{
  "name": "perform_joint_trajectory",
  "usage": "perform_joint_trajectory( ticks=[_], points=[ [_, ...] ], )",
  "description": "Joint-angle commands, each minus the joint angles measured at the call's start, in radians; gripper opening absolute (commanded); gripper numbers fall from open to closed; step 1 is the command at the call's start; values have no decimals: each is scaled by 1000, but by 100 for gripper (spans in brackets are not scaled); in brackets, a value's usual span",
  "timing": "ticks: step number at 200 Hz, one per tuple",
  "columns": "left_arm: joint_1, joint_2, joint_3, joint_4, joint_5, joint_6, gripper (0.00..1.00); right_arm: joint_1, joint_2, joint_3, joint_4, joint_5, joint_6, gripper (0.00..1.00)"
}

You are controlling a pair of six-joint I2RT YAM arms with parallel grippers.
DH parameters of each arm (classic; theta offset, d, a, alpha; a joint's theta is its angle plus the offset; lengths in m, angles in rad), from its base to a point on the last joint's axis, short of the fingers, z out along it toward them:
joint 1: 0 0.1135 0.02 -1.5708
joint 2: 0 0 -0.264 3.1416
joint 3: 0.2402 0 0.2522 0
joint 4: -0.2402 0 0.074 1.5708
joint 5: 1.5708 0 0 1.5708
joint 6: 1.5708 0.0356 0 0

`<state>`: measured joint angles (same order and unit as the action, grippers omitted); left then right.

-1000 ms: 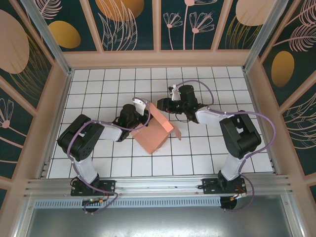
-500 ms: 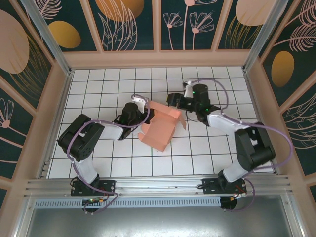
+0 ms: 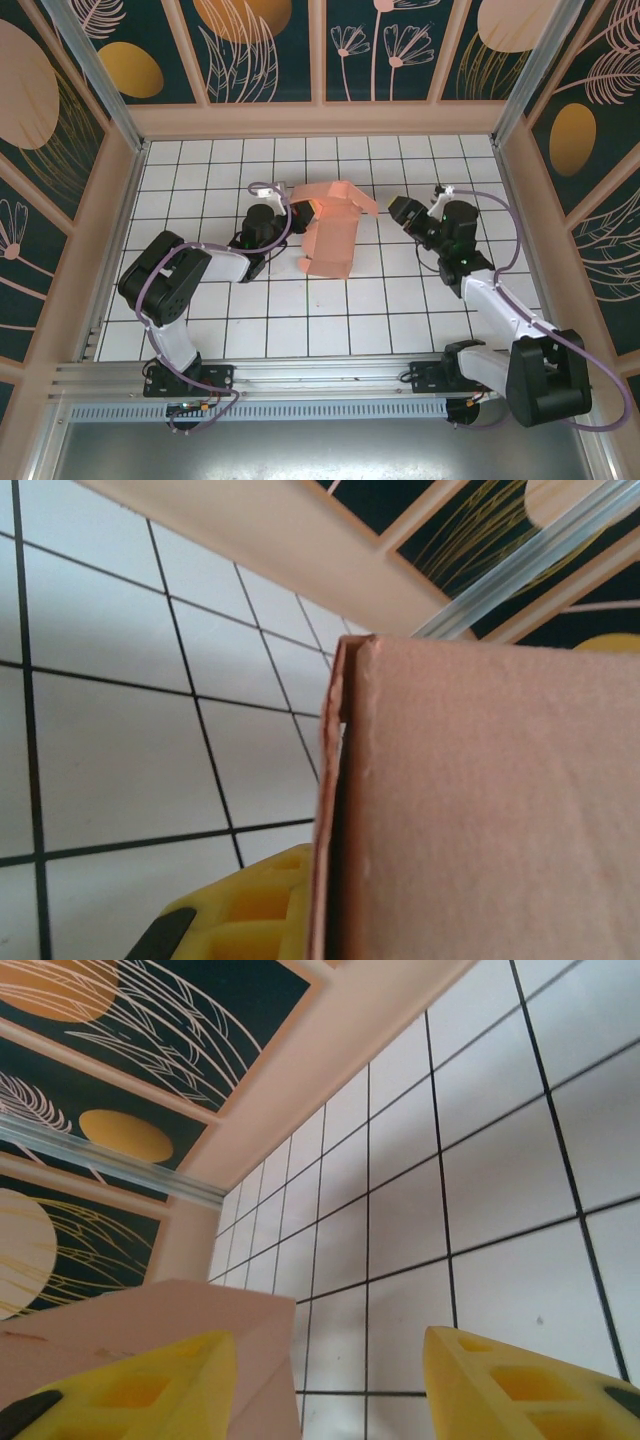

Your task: Fold the paper box

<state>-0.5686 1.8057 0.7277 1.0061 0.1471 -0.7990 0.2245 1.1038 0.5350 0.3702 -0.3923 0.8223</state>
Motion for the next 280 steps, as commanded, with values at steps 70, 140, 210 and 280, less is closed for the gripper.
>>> perform_joint_trajectory(
  ticks=[70, 140, 210, 280],
  points=[
    [1, 38, 62, 61, 9, 5, 0, 190, 75, 17, 273, -19, 171, 47],
    [1, 40, 60, 46, 8, 12, 0, 188, 123, 29, 321, -42, 172, 40],
    [1, 70, 63, 80, 4, -67, 0, 182, 106, -58, 490, -5, 210, 53],
    [2, 69, 83, 40, 15, 18, 0, 198, 153, -5, 386, 23, 214, 43]
  ],
)
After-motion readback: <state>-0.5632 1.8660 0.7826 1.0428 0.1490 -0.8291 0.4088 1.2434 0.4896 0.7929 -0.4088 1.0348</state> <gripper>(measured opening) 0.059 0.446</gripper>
